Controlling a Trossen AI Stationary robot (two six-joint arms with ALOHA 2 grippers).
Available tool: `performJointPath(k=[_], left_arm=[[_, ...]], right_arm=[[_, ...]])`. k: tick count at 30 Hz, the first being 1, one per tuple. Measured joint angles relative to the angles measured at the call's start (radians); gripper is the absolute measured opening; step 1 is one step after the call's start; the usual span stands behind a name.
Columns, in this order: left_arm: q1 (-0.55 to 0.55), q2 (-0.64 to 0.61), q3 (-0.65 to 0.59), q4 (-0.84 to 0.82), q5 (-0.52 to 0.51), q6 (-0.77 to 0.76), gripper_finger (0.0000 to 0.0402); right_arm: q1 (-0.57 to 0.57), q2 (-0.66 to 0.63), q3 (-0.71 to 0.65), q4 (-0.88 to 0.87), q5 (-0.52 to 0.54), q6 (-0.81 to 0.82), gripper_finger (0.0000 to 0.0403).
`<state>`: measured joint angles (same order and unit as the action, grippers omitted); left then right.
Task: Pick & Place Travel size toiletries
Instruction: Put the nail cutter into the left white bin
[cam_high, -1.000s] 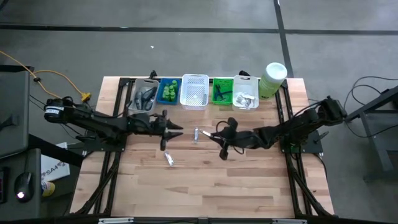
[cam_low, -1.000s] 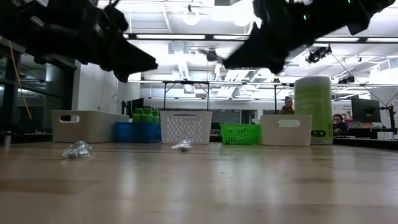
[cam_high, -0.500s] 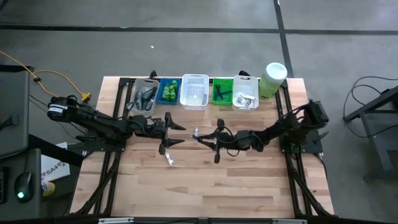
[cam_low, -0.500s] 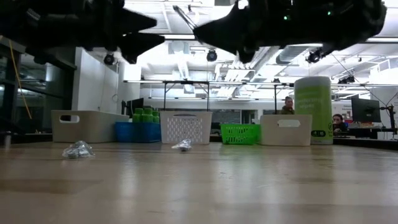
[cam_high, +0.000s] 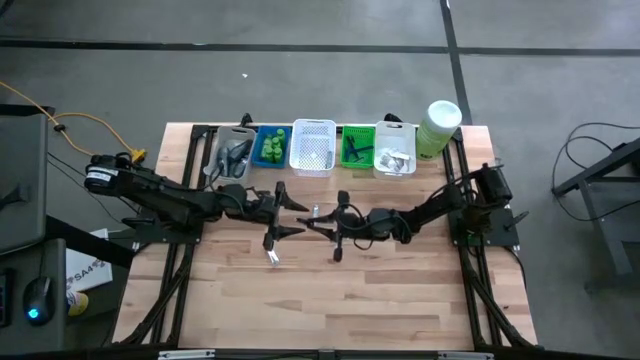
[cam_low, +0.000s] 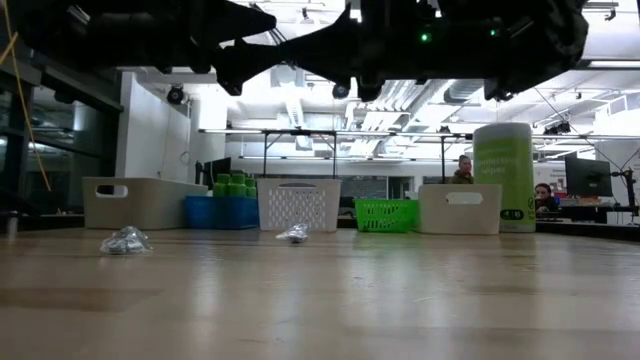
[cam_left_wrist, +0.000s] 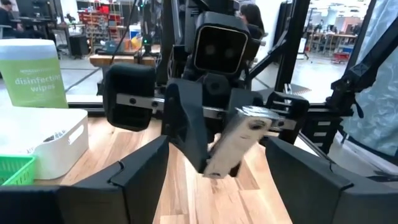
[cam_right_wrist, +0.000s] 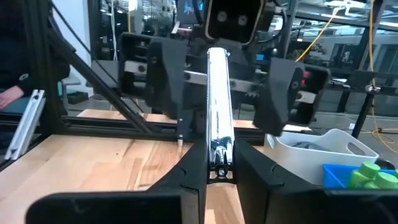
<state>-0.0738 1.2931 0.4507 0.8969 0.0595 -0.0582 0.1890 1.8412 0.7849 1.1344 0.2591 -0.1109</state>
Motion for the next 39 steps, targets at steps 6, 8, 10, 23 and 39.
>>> performJointPath(k=[6, 8, 10, 23, 39], left_arm=[[0.000, 0.000, 0.000, -0.007, 0.002, -0.023, 0.0249], [0.000, 0.000, 0.000, -0.005, 0.002, -0.025, 0.0223], [0.000, 0.000, 0.000, 0.000, 0.002, -0.024, 0.0193], [0.002, 0.000, 0.000, -0.009, -0.012, -0.008, 0.0049], [0.022, 0.000, -0.001, -0.026, -0.151, 0.033, 0.0049]], right_arm=[[-0.009, 0.000, 0.000, -0.028, 0.003, 0.006, 0.0049], [-0.009, 0.000, 0.000, -0.030, 0.004, 0.008, 0.0049], [-0.009, 0.000, 0.001, -0.028, 0.004, 0.008, 0.0049], [-0.009, -0.001, 0.000, -0.048, 0.027, 0.037, 0.0050], [0.043, -0.112, -0.001, -0.339, 0.308, 0.089, 0.0261]])
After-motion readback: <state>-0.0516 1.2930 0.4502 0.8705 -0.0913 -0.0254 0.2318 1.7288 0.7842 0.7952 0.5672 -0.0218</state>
